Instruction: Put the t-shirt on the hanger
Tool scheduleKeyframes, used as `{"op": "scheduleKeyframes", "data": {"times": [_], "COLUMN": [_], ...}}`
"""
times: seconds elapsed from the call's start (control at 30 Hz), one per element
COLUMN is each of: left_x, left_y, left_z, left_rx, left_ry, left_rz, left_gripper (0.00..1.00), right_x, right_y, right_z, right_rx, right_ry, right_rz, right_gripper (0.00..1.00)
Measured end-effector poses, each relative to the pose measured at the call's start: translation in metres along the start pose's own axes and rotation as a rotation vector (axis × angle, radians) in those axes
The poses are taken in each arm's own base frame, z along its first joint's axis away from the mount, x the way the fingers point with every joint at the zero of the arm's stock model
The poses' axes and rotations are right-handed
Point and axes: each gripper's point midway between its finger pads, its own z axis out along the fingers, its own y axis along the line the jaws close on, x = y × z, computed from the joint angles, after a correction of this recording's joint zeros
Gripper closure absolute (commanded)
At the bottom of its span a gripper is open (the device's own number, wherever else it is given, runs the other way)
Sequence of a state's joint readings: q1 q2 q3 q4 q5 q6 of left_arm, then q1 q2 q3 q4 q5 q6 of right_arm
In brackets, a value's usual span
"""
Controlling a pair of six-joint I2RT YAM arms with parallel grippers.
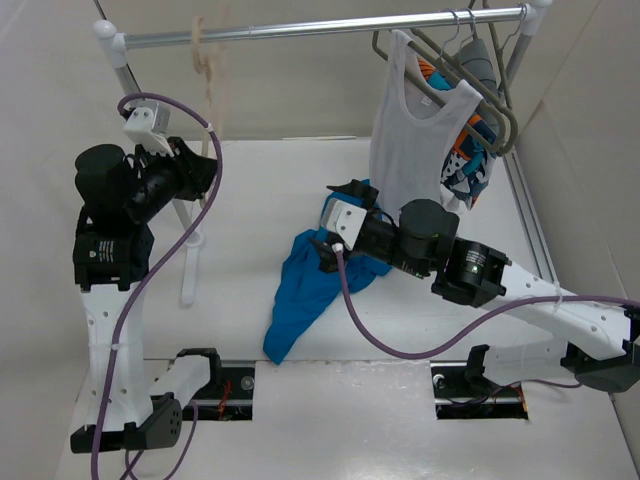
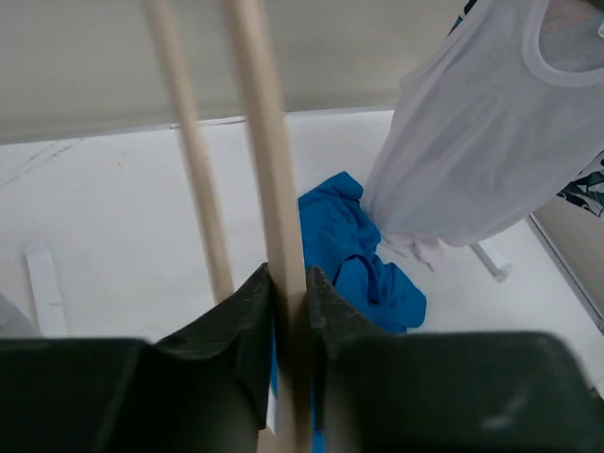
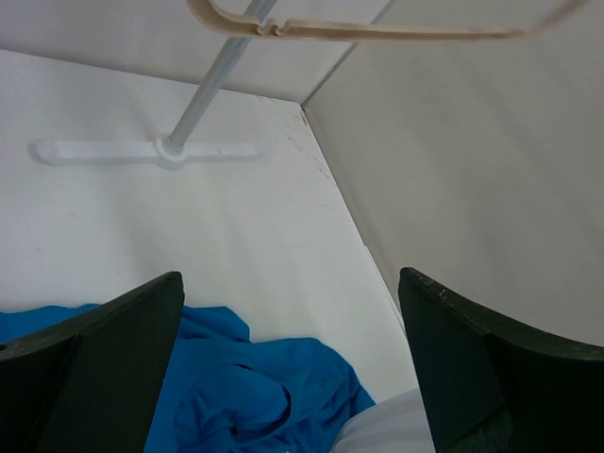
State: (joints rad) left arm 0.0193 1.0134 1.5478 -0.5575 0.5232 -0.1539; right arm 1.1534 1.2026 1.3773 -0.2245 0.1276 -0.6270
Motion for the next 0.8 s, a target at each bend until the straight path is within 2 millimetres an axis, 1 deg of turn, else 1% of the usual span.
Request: {"op": "scheduleKeyframes", "data": {"times": [0.1,0.17,0.3,0.4,0.5,0.6,0.7,0.8], "left_x": [-0.001,-0.004,-0.011,-0.009,0.01,0.036,0.068,0.102], "left_y": [0.0,-0.006,-0.009,-0.013,-0.008,-0.002,0.012,0.028], "left_z": [-0.002,-0.007,-0.024,-0.039,-0.053,-0.066,-0.07,-0.07], "left_rx": [-0.002,0.014,-0.011,-0.014,-0.04,-0.07,-0.102,-0.135], "left_ry": [-0.01,-0.03,-0.103,-0.166,-0.198,-0.213,-0.19,-0.145], "left_rz": [0.011,0.03,0.072,0.14,0.212,0.298,0.387,0.452], "left_gripper": [1.0,1.0,1.0,1.0,1.0,1.0,1.0,1.0], "right_x": [0.001,0.002,0.005,0.005,0.006,0.007,0.008,0.005], "right_y": [-0.002,-0.003,-0.002,-0.002,-0.001,0.0,0.002,0.002], "right_z": [-0.003,-0.005,-0.006,-0.007,-0.006,-0.003,0.006,0.02], "right_rx": [0.01,0.016,0.017,0.016,0.015,0.011,0.004,-0.01], "right_ry": [0.007,0.009,0.017,0.018,0.02,0.026,0.035,0.051], "right_rz": [0.0,0.004,0.007,0.007,0.007,0.006,0.005,-0.007], "right_gripper": [0.0,0.0,0.0,0.0,0.0,0.0,0.0,0.0]}}
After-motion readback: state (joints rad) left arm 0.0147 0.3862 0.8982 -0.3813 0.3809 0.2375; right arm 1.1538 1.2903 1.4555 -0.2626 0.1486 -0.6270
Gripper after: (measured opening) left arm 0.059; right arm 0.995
